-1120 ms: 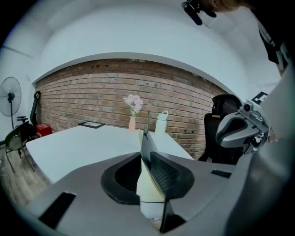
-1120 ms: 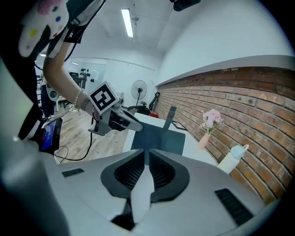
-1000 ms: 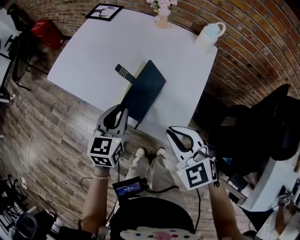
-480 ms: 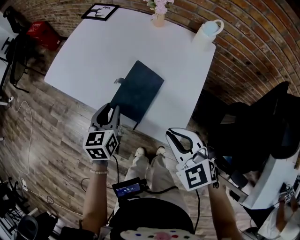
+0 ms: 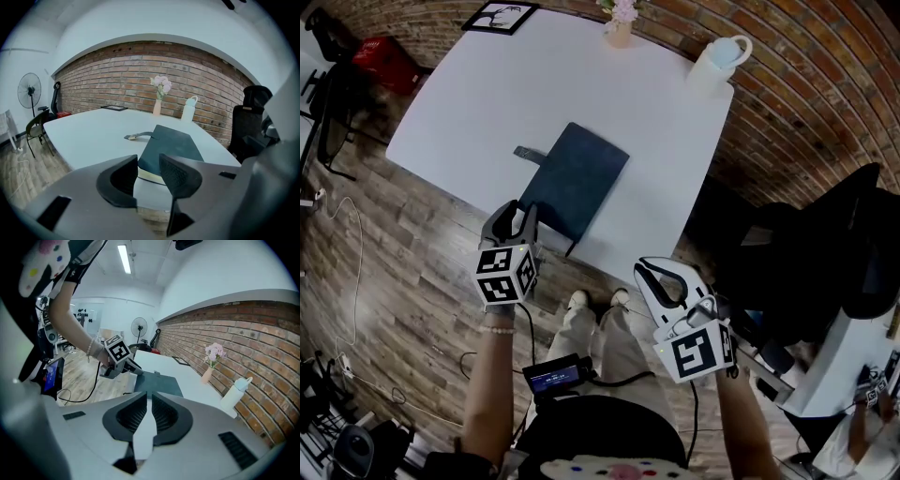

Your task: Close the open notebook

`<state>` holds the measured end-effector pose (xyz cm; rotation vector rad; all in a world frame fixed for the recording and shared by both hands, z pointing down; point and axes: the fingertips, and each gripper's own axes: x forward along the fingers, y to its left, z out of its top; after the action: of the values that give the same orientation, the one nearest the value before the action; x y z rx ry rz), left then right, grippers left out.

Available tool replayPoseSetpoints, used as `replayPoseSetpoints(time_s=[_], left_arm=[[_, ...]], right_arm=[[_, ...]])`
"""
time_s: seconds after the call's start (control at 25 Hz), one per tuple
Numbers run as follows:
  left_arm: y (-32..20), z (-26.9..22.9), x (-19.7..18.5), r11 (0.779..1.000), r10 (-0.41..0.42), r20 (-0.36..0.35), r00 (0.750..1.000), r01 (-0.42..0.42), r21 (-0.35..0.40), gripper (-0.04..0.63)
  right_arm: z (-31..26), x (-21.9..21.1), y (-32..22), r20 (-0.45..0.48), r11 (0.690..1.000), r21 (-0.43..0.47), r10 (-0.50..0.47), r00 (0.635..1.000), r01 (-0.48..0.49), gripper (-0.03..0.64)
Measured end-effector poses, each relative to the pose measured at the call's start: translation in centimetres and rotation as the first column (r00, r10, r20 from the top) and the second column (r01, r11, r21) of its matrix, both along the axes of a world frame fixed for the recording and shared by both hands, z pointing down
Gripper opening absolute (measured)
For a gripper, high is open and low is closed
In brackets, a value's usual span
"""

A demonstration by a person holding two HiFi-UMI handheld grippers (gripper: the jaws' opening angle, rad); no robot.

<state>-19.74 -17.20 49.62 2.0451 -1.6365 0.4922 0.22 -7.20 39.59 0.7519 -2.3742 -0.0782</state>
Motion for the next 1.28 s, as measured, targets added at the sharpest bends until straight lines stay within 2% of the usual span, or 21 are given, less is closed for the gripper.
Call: replayPoseSetpoints(time_s=[0.12,0.4,0.56,0.68,0.88,1.16,1.28], left_arm=[[0.0,0.8,-0.1,1.0,0.002,0.05,0.999,-0.001,-0.019,0.161],[0.1,0.3,0.0,1.0,0.002,0.095,0.995,-0.002,0.004,0.152],[1.1,-1.8,0.5,0.998,0.012,0.118,0.993,-0.018,0.053,0.076],[2.0,-4.7,1.5,0.993,0.033,0.117,0.993,-0.046,0.111,0.037],[3.6,-11.0,4.4,0.965,0.11,0.117,0.987,-0.134,0.226,0.023],[5.9,-18.5,8.1,0.907,0.184,0.128,0.974,-0.219,0.36,0.02],[7.1,-20.5,9.4,0.889,0.214,0.126,0.969,-0.246,0.386,0.02]], right_arm=[[0.1,0.0,0.2,0.0,1.0,-0.001,0.004,1.0,-0.004,0.054],[-0.3,0.5,0.0,0.006,0.999,0.008,0.045,0.999,-0.045,0.054],[-1.3,1.2,-0.3,0.033,0.992,0.037,0.118,0.992,-0.119,0.054],[-2.7,1.4,-0.4,0.095,0.985,0.053,0.156,0.983,-0.161,0.054],[-5.6,2.1,-0.1,0.214,0.969,0.065,0.221,0.951,-0.24,0.051],[-8.5,2.7,1.1,0.275,0.957,0.08,0.247,0.929,-0.279,0.051],[-9.8,3.2,1.4,0.307,0.95,0.098,0.255,0.917,-0.297,0.051]])
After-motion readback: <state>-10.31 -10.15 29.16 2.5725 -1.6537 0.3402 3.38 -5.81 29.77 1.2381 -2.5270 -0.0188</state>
